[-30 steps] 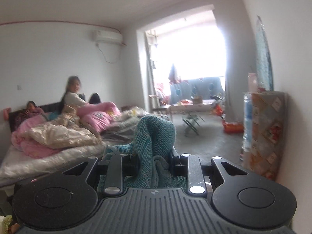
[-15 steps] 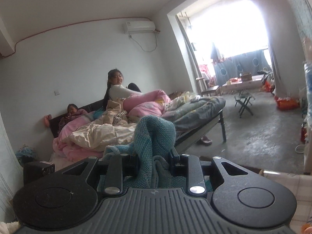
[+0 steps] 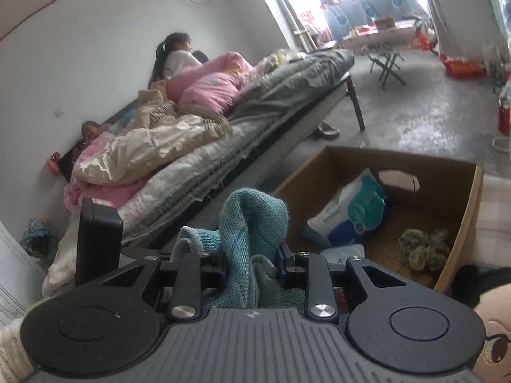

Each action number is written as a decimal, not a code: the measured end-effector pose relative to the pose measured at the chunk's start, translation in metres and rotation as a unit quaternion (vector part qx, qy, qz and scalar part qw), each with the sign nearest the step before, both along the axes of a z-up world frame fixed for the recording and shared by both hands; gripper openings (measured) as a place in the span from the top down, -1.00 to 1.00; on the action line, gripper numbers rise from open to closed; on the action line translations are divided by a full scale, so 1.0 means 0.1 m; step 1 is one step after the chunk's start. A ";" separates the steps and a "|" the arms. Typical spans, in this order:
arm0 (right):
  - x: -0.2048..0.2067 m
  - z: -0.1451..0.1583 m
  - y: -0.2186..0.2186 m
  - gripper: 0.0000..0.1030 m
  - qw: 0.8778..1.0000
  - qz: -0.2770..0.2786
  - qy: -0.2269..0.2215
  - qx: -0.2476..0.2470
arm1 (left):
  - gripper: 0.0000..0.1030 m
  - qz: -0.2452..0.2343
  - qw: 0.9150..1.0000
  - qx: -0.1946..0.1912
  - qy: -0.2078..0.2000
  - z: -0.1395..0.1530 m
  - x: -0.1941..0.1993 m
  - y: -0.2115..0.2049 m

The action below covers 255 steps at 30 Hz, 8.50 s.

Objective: Organize soft objects
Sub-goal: 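Lift the toothpaste tube and teal cloth toward the box with both grippers, then open both grippers over the box to drop the toothpaste and cloth, then move both grippers back to the table and grasp the pink-white plush with the left, then grasp the pink mesh sponge with the right gripper while the left holds the plush, then carry the plush and pink sponge over the box with both grippers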

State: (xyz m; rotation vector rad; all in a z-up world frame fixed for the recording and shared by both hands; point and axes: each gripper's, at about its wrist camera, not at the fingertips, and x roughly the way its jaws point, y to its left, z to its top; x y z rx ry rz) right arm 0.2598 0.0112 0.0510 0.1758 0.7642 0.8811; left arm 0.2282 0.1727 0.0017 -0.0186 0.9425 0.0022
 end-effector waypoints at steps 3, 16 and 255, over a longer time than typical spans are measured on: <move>0.06 -0.08 0.03 0.43 1.000 -0.005 0.014 -0.005 | 0.46 -0.008 0.999 0.029 0.024 -0.09 0.11 0.00; 0.23 -0.26 0.06 0.42 0.998 -0.019 0.058 -0.021 | 0.30 0.003 0.997 0.066 0.028 -0.22 0.22 0.13; -0.26 0.24 -0.68 -0.71 0.998 -0.027 0.034 0.039 | -0.69 0.008 0.986 -0.164 0.028 -0.53 -0.01 -0.56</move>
